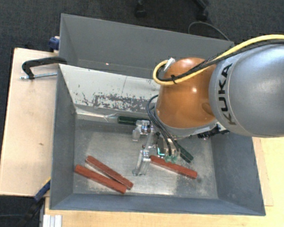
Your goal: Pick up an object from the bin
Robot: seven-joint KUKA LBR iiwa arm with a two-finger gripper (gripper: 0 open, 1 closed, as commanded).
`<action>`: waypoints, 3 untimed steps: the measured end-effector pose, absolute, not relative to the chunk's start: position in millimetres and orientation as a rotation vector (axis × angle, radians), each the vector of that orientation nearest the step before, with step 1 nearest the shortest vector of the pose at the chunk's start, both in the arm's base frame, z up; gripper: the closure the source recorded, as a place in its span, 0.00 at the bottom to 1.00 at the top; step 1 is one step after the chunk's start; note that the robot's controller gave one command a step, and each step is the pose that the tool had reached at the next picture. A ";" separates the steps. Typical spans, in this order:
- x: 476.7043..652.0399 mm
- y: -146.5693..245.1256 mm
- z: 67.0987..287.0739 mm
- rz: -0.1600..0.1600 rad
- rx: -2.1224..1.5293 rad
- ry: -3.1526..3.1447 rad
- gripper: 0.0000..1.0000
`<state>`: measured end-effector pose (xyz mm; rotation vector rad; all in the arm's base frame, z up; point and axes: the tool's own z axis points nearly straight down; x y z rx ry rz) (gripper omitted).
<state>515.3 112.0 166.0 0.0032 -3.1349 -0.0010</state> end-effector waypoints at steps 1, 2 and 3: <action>491.8 207.6 66.2 -0.005 0.144 -3.131 0.00; 497.0 209.3 101.7 -0.007 -0.314 -3.131 0.00; 492.5 195.7 100.7 -0.001 -0.088 -3.140 0.00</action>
Offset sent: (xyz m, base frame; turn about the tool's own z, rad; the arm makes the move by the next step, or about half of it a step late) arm -0.0203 0.0898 -0.0960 -0.0805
